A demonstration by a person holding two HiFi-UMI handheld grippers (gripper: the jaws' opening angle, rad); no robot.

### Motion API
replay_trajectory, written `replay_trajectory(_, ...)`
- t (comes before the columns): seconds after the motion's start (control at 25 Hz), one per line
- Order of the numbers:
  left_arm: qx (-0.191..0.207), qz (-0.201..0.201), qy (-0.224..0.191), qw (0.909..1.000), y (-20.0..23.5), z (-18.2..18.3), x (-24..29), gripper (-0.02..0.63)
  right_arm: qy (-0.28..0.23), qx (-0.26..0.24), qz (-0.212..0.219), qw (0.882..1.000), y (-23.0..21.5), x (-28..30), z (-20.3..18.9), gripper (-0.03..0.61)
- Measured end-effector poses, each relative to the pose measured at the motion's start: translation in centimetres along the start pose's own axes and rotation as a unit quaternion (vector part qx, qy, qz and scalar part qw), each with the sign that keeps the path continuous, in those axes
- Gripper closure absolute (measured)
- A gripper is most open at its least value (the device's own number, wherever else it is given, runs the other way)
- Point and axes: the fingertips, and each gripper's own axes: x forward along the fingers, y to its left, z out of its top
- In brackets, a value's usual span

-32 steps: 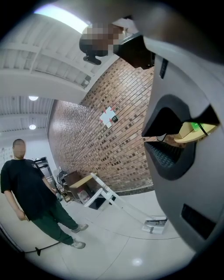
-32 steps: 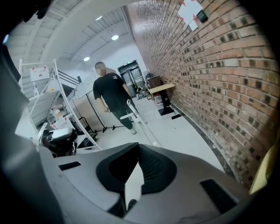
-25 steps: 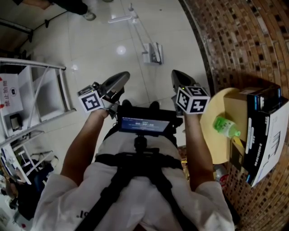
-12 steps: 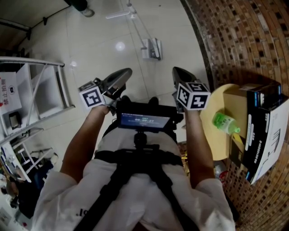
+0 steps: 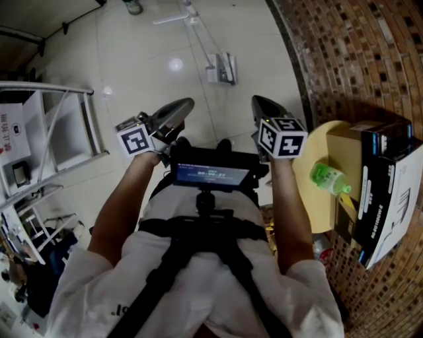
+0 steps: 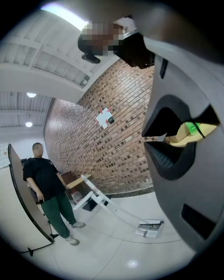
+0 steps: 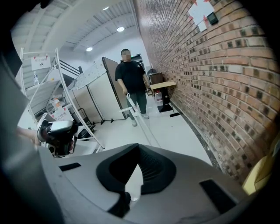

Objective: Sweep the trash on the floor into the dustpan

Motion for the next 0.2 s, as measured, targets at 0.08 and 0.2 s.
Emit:
replay_trajectory(0.08, 0.005, -0.010, 0.000, 0.9999, -0.33, 0.05, 0.25, 0.584, 0.000, 0.000, 0.000, 1.000, 0.01, 0.04, 0.08, 0.578)
replay_trajectory(0.2, 0.001, -0.004, 0.004, 1.0000, -0.14, -0.14, 0.22, 0.584, 0.001, 0.000, 0.001, 1.000, 0.04, 0.04, 0.14, 0.578)
